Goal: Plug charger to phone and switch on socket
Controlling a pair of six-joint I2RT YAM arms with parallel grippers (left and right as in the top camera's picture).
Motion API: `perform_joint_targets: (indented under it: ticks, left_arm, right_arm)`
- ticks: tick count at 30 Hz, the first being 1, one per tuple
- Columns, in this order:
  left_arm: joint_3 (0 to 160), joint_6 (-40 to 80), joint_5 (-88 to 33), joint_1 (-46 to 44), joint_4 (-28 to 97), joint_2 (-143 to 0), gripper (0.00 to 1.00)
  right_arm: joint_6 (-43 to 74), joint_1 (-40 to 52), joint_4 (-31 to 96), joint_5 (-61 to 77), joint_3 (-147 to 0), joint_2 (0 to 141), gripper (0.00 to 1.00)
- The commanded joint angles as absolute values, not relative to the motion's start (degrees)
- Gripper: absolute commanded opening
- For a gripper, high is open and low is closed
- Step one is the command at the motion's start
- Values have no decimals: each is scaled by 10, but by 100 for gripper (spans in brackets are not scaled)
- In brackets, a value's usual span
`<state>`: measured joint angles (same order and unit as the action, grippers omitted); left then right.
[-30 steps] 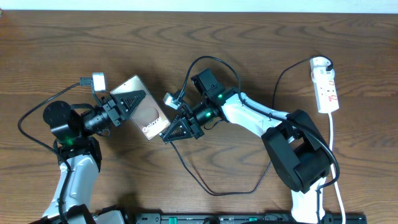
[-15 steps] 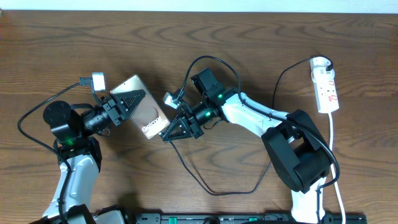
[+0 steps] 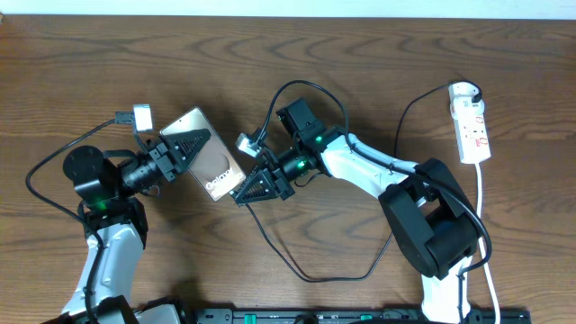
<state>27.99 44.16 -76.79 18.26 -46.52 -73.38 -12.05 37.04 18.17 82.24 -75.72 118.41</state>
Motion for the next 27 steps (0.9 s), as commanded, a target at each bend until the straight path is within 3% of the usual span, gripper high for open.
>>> perform_joint_targets:
  ticks: [1, 8, 18, 27]
  left_arm:
    - [277, 471, -768, 171, -482, -730, 7]
    - [277, 548, -756, 171, -599, -730, 7]
    - [277, 564, -753, 215, -602, -730, 7]
    - [277, 584, -756, 253, -602, -730, 7]
  right_arm:
    - [-116, 369, 171, 839, -769, 1179, 1]
    - [-116, 365, 168, 839, -769, 1179, 1]
    - [-107, 348, 169, 839, -769, 1179, 1]
    - [-21, 346, 161, 761, -769, 1179, 1]
